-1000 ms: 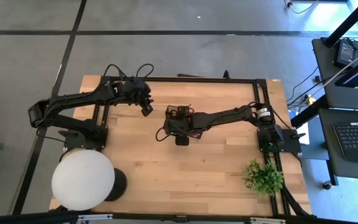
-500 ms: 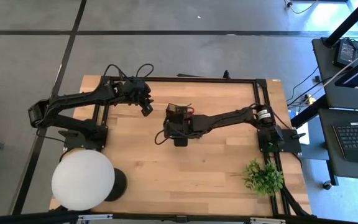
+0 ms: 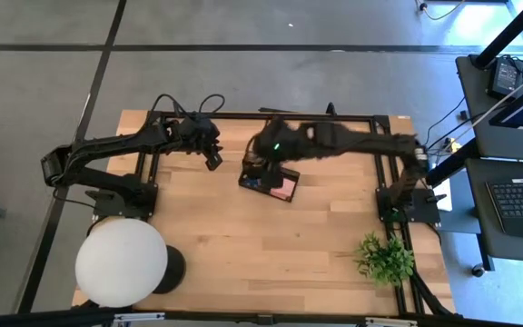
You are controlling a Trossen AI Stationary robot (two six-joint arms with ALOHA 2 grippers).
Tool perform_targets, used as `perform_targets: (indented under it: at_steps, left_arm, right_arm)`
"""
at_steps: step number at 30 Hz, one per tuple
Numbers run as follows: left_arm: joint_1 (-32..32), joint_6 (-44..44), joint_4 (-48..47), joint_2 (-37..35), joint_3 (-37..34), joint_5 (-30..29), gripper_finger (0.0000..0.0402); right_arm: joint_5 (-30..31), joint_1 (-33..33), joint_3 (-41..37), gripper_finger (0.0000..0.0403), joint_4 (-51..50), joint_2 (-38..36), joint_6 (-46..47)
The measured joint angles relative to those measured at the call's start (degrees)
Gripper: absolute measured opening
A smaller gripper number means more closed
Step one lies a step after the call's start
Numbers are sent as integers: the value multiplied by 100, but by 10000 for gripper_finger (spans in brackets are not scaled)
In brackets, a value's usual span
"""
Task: Pick and place office supplies into organizer
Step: Put the blue binder clip into the desk organizer
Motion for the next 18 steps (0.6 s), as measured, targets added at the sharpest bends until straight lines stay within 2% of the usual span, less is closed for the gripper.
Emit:
perform_targets:
  at_steps: [3,6,14,18]
  left_arm:
    - [11,-1,-149,-6,0,-18,125]
    - [11,-117,-206,-9,0,-137,125]
    - [11,318,152,-9,0,-162,125]
    - [126,-577,251,38,198,-209,125]
  right_arm:
    - [-101,-286,-365,228,-110,-471,81]
    - [-109,-534,-1053,228,132,-1076,86]
    - [-122,-1175,-4217,228,2515,-3147,-39]
    - [-179,-1413,-5392,228,3500,-3945,333]
